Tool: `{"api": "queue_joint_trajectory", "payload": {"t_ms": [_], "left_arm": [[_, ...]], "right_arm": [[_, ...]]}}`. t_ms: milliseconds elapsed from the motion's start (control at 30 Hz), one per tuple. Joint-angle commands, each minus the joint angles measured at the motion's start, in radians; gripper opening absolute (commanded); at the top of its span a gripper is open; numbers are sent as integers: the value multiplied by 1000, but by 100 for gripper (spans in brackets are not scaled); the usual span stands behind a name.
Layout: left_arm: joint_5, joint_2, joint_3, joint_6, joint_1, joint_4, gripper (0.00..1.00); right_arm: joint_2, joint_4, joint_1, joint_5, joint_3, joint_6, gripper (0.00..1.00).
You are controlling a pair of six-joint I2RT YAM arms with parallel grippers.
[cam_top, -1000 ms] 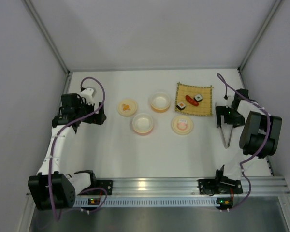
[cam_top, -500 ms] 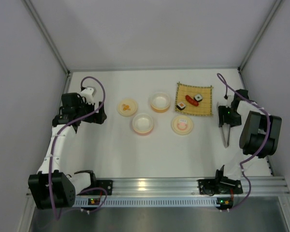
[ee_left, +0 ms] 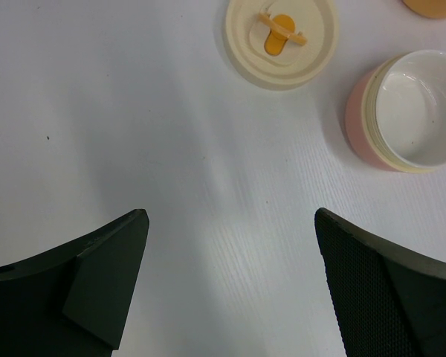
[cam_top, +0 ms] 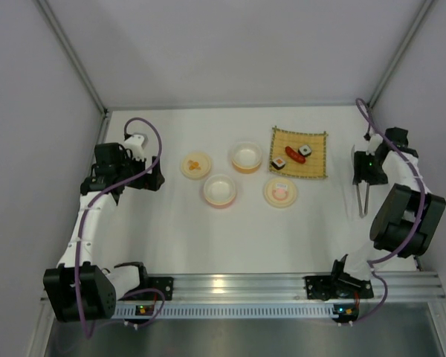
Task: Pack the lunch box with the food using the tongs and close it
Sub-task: Pick up the clamp at the center of the board.
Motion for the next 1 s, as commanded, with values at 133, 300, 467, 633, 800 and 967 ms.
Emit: {"api": "queue_joint_trajectory", "payload": {"t_ms": [133,300,467,633,800,967], "left_arm": [[33,-19,24,-18,-2,35,99],[28,-22,22,-14,-4,26,98],[37,-20,21,-20,-1,32,98],[45,-5,21,-26,-1,40,99],[50,4,29,-25,-1,37,98],[50,9,32,-22,-2,35,98]], "right_arm": [[-43,-161,-13,-115,182,-69,54],[3,-296,-13,-249,306,-94,57],[51,-405,-13,-332,401,-103,57],[46,-391,17,-331,395,-106,52],[48,-364,95,-265,394,-109,52],[80,-347,197,-150,430,-151,52]]}}
